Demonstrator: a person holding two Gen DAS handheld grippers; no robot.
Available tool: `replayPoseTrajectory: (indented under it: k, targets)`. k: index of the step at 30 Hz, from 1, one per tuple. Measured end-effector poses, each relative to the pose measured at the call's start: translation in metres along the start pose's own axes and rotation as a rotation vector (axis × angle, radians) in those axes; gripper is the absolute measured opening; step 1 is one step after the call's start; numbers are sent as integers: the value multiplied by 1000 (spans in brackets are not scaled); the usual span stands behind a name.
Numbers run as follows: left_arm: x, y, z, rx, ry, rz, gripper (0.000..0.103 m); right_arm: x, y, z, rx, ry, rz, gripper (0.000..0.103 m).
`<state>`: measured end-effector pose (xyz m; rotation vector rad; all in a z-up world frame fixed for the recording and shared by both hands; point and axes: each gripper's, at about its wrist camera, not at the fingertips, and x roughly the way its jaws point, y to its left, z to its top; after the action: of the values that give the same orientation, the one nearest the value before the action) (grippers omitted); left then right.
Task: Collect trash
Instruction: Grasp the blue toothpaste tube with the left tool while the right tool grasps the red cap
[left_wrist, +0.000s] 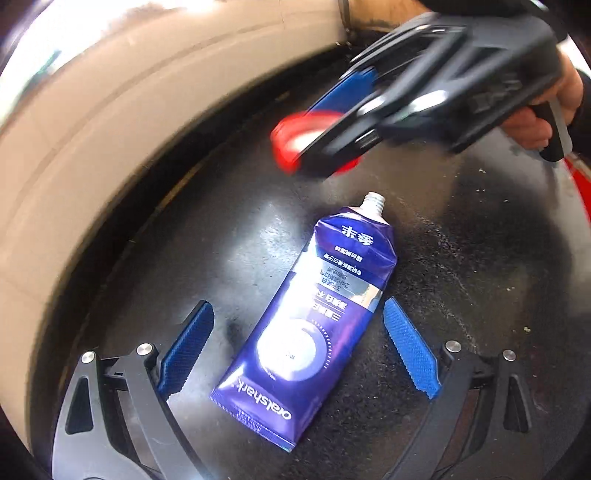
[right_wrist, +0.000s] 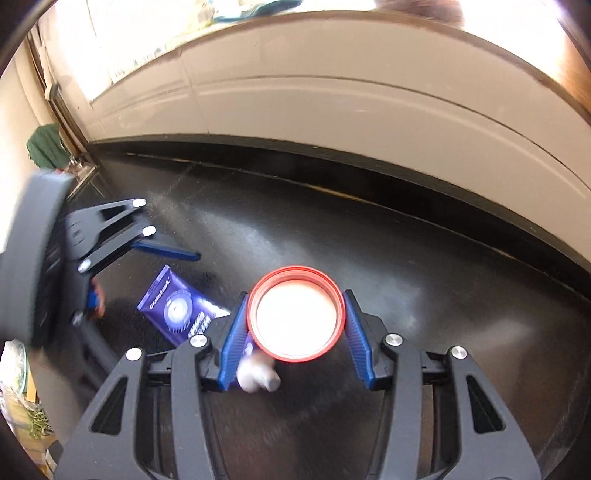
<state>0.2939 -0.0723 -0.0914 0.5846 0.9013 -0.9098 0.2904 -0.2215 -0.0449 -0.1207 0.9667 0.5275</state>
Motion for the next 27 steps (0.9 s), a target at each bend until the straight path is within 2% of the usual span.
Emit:
replayPoseTrajectory:
  k: [3,5,7,8,9,10,12,15,19,20,22,25,27]
  targets:
    - [5,14,3,49,-8,-55,91,-15,-11,-11,20,-7,13,49]
    - [8,22,1,30,8,-95,90,-23,-17,-20,22,-9,7,49]
    - [11,12,-2,21,-9,-89,88,-30,-21,-26,31,-14,7,49]
    - [9,11,-4,17,-15,-89,84,-31,-23,-28,37,-17,9,49]
    - [5,8,-6,13,-30,-79,66,-34,-25,-32,44,-21,11,49]
    - [3,6,-6,-1,-31,-64,59,-38,-25,-38,43,-29,8,49]
    - [-6,-10,-14,-28,-25,-28,56,-45,-24,-47,43,-40,6,49]
    - [-20,-34,-24,-108,-23,49,55,-58,-20,-67,80,-66,28,49]
    - [-33,-64,-37,-235,-24,193,53,-74,-7,-91,92,-90,-2,49]
    - [-38,-69,-37,-275,-23,212,52,-77,-3,-96,90,-92,-7,49]
    - [-51,-77,-46,-380,-36,199,52,-84,8,-107,82,-102,-15,49]
    - [-67,-99,-56,-414,-39,265,51,-89,26,-123,63,-107,-12,49]
    - [-73,-113,-65,-489,-31,269,51,-90,37,-134,61,-104,-1,49]
